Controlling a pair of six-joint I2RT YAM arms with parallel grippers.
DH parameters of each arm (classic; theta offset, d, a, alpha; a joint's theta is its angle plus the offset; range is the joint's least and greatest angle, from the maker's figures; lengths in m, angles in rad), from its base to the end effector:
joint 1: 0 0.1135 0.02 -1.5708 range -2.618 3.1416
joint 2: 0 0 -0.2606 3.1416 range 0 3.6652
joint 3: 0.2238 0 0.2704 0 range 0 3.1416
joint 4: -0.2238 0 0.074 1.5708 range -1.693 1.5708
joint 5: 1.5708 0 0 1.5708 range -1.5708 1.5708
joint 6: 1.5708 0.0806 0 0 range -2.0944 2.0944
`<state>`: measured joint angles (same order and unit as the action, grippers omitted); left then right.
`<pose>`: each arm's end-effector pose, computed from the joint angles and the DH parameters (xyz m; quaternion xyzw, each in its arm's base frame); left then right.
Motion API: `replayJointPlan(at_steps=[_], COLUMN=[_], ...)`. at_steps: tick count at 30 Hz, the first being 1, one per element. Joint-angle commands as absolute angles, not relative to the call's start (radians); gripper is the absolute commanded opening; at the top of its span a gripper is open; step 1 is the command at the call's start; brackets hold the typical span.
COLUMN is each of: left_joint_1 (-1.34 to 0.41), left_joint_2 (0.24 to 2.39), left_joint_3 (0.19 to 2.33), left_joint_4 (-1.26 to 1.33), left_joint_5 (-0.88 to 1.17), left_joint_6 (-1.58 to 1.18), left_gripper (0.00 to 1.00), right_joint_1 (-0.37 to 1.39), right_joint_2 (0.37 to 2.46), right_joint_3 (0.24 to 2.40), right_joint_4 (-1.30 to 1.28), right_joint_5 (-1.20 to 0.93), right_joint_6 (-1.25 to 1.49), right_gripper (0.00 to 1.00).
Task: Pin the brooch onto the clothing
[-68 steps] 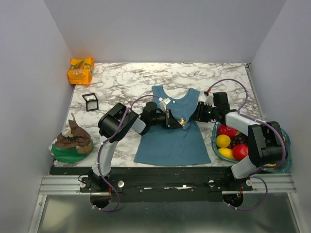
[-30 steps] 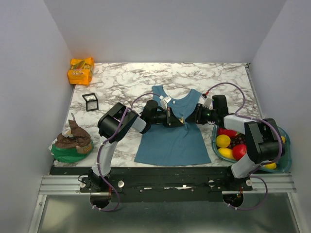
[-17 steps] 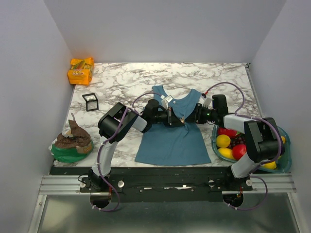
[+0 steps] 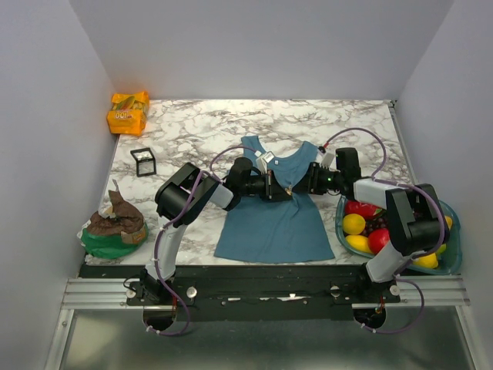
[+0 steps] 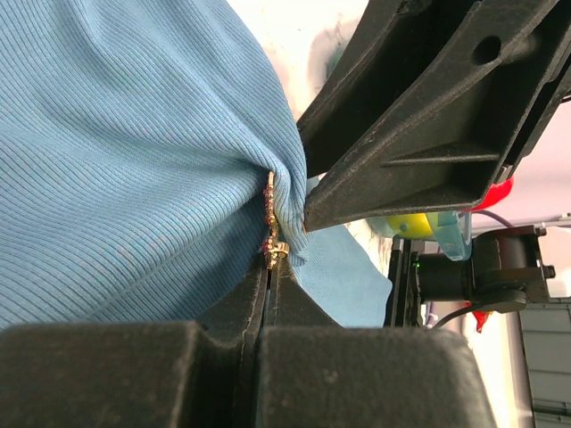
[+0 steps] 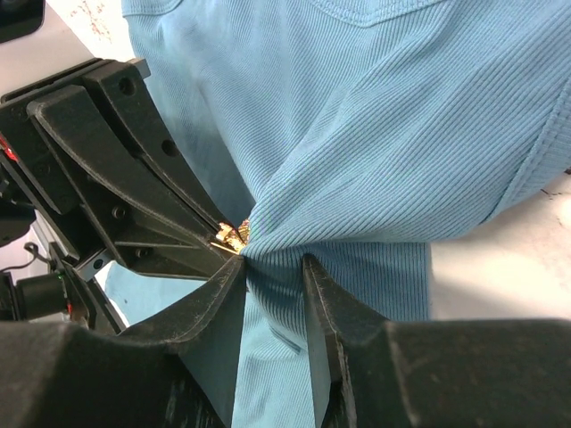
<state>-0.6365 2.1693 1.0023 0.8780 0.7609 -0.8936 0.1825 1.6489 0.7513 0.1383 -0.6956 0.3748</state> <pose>0.3308 -0.3136 0.0722 0.1248 0.7666 -0.5992 0.1943 0.3350 0.1143 0.1110 -0.0510 0.8727 0.4031 0.2706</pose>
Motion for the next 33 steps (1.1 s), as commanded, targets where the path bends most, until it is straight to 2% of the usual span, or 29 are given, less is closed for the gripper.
replayJointPlan(at_steps=[1, 12, 25, 33], left_joint_1=[-0.646, -0.646, -0.644, -0.644], left_joint_2=[2.145, 2.146, 2.138, 2.132], left_joint_3=[1.023, 1.025, 1.008, 1.014], left_joint_4=[0.864, 0.854, 0.861, 0.839], left_joint_5=[0.802, 0.805, 0.798, 0.792], left_joint_6=[-0.864, -0.854, -0.847, -0.836], left_gripper=[0.0, 0.0, 0.0, 0.0], right_joint_1=[0.189, 0.189, 0.19, 0.189], right_joint_2=[1.675, 1.684, 1.69, 1.706], right_joint_3=[0.792, 0.784, 0.778, 0.784], right_joint_4=[0.156, 0.199, 0.216, 0.199], right_joint_5=[-0.738, -0.775, -0.775, -0.764], right_joint_6=[0.345, 0.376, 0.405, 0.391], right_gripper=[0.39, 0.43, 0.41, 0.21])
